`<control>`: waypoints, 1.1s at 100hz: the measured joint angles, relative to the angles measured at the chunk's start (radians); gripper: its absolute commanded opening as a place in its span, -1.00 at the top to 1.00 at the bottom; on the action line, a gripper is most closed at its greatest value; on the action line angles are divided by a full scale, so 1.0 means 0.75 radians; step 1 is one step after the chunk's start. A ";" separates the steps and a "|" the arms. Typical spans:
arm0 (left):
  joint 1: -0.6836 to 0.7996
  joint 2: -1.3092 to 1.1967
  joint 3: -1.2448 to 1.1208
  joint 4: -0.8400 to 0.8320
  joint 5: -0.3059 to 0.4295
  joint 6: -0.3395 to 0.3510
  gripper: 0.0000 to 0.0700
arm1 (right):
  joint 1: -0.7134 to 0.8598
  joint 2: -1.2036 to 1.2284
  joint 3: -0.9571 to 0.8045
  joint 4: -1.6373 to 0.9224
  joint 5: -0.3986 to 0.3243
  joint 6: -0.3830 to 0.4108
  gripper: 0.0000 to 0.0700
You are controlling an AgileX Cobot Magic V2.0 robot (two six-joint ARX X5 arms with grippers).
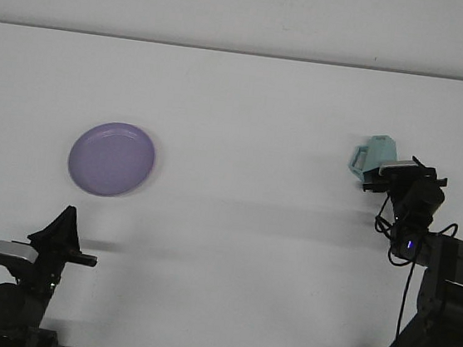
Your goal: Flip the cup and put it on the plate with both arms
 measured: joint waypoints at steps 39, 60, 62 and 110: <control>0.000 -0.001 0.000 -0.010 -0.001 0.009 0.97 | 0.000 0.018 0.069 -0.034 -0.078 -0.024 1.00; -0.001 -0.001 0.000 -0.010 -0.001 0.009 0.97 | 0.001 -0.063 0.069 -0.181 -0.079 0.061 1.00; -0.001 -0.001 0.000 -0.010 -0.001 0.009 0.97 | 0.001 -0.084 0.069 -0.205 -0.079 0.072 1.00; -0.001 -0.001 0.000 -0.010 -0.001 0.009 0.97 | 0.037 -0.875 0.071 -1.105 -0.078 0.373 1.00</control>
